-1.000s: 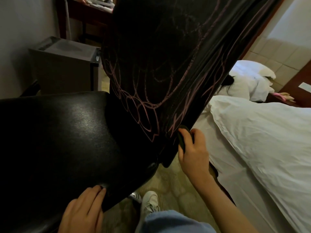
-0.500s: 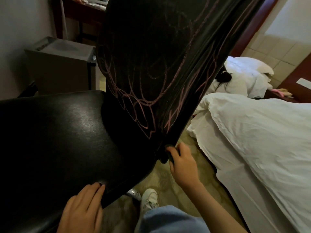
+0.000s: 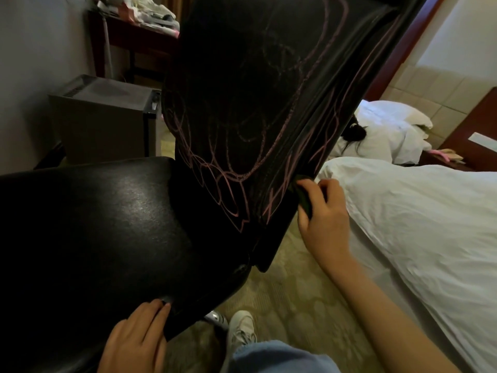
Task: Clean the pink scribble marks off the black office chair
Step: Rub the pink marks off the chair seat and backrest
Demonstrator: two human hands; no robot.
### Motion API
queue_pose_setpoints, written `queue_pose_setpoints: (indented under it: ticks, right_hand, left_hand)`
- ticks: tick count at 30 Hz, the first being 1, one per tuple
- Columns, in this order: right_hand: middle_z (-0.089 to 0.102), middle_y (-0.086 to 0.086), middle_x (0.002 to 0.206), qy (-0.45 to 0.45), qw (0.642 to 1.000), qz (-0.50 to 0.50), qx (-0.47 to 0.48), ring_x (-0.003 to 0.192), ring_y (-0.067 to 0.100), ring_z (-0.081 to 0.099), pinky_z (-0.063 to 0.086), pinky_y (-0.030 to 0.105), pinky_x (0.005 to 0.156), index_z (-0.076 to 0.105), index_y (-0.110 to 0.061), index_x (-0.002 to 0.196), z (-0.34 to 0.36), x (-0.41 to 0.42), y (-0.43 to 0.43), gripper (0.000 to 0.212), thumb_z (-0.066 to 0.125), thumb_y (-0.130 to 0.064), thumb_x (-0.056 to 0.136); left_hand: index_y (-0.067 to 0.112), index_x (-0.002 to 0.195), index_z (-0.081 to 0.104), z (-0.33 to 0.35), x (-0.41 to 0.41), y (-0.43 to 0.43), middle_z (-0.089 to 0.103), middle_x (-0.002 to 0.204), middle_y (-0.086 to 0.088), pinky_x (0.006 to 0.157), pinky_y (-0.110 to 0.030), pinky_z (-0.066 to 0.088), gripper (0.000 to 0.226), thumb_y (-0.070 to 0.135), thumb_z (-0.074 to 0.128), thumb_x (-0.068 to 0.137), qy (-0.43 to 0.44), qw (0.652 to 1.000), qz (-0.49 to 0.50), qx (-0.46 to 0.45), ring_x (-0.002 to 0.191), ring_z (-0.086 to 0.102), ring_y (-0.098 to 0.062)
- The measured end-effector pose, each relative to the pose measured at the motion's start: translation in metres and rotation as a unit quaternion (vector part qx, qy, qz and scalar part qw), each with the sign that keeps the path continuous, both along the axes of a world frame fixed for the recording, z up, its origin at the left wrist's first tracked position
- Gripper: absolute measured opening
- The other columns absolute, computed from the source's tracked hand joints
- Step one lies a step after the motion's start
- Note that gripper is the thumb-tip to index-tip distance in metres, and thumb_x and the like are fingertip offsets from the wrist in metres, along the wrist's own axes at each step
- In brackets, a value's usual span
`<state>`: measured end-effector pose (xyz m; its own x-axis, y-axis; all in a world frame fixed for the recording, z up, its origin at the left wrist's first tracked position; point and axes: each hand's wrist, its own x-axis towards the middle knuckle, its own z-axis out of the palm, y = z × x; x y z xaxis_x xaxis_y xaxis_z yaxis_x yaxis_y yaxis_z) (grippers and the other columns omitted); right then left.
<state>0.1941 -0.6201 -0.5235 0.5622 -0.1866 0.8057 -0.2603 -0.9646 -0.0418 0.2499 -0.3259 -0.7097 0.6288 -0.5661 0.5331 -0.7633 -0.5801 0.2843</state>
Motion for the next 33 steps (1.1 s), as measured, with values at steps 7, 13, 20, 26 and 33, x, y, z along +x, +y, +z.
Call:
queue_pose_setpoints:
  ticks: [7, 13, 20, 26, 33]
  right_hand:
    - [0.054, 0.013, 0.086, 0.088, 0.995, -0.016, -0.033, 0.070, 0.025, 0.052, 0.049, 0.033, 0.049, 0.068, -0.003, 0.101, -0.060, -0.005, 0.006, 0.034, 0.048, -0.025, 0.085]
    - [0.052, 0.012, 0.087, 0.040, 0.999, 0.013, 0.022, 0.075, 0.024, 0.052, 0.048, 0.031, 0.058, 0.068, -0.004, 0.102, -0.027, -0.011, 0.021, 0.036, 0.047, -0.027, 0.084]
    - [0.051, 0.019, 0.091, -0.033, 0.995, -0.039, -0.091, 0.078, 0.031, 0.049, 0.047, 0.038, 0.058, 0.064, -0.002, 0.108, 0.056, 0.010, 0.005, 0.026, 0.056, -0.012, 0.086]
    - [0.051, 0.018, 0.091, 0.007, 0.994, -0.055, -0.098, 0.077, 0.030, 0.047, 0.042, 0.034, 0.059, 0.061, -0.002, 0.116, 0.026, 0.011, 0.001, 0.033, 0.052, -0.014, 0.087]
    - [0.053, 0.016, 0.090, 0.081, 0.991, -0.069, -0.086, 0.072, 0.027, 0.049, 0.044, 0.033, 0.055, 0.064, -0.004, 0.112, -0.025, 0.007, 0.003, 0.039, 0.074, -0.004, 0.074]
  left_hand:
    - [0.006, 0.090, 0.076, -0.001, 0.003, -0.001, 0.071, 0.097, -0.014, 0.071, -0.026, 0.032, 0.043, 0.023, 0.040, 0.073, 0.004, 1.000, -0.003, 0.012, 0.083, 0.067, -0.025]
    - [0.007, 0.089, 0.077, -0.002, 0.007, 0.000, 0.071, 0.096, -0.011, 0.067, -0.021, 0.029, 0.063, 0.032, 0.019, 0.097, -0.003, 1.000, -0.017, 0.024, 0.080, 0.069, -0.023]
    - [0.004, 0.087, 0.076, 0.005, 0.005, -0.003, 0.070, 0.095, -0.014, 0.058, -0.027, 0.048, 0.052, 0.027, 0.029, 0.091, -0.010, 1.000, -0.026, 0.014, 0.079, 0.066, -0.023]
    - [0.006, 0.092, 0.076, 0.004, 0.004, -0.002, 0.070, 0.098, -0.010, 0.067, -0.022, 0.034, 0.065, 0.033, 0.017, 0.099, 0.027, 0.999, -0.018, 0.016, 0.083, 0.065, -0.019]
    - [0.006, 0.091, 0.076, -0.003, 0.004, -0.005, 0.071, 0.096, -0.012, 0.062, -0.025, 0.038, 0.071, 0.034, 0.011, 0.099, 0.056, 0.995, -0.019, 0.079, 0.076, 0.069, -0.024]
